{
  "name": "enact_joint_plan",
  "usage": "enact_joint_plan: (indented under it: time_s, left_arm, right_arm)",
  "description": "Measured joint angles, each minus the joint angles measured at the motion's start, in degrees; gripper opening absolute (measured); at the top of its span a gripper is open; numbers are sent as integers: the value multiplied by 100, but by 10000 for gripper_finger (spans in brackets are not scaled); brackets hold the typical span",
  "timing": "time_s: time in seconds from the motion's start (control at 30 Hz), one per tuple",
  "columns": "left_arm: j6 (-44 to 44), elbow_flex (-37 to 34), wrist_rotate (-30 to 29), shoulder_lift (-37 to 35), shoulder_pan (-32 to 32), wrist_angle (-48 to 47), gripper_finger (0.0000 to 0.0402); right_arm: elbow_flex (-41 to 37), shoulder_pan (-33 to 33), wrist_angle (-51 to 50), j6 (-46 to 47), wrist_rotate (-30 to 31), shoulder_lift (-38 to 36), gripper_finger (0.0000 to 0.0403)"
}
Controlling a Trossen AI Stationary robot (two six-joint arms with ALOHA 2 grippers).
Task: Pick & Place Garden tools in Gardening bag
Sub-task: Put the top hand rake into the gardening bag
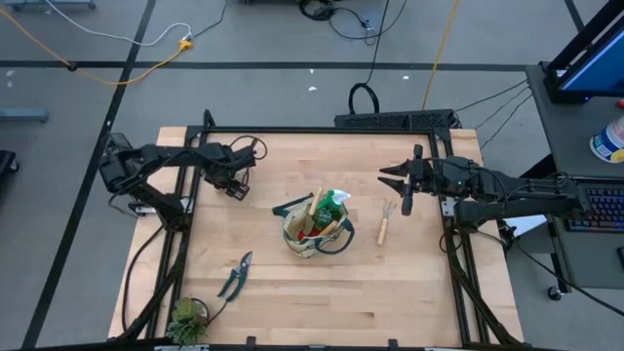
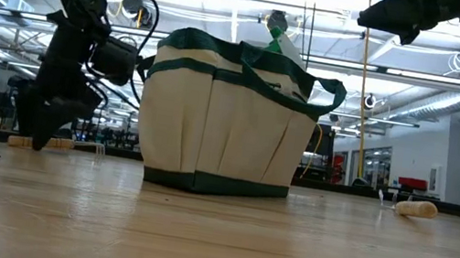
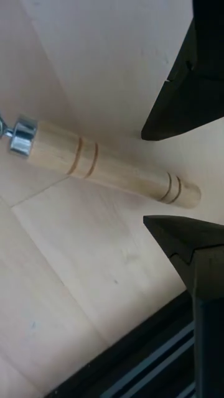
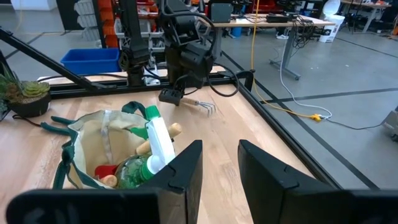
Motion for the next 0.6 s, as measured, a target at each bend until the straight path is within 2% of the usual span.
enact_joint_plan:
  time_s: [0.2,0.3,0.5,0.6]
  left_arm:
    - [69,-141,49,-13,0,121,204]
    - [94,-150,145,-9,-2,179,166]
    - [106,-158,255,-6,-7,245,60]
    - [110,-158,261,-38,-7,233,61]
  right_arm:
    - [0,0,0,18,0,-2,96]
    - [0,0,1,20,0,0,96]
    - [0,0,2,20,-1,0,96]
    - [0,0,6,22,0,0,96]
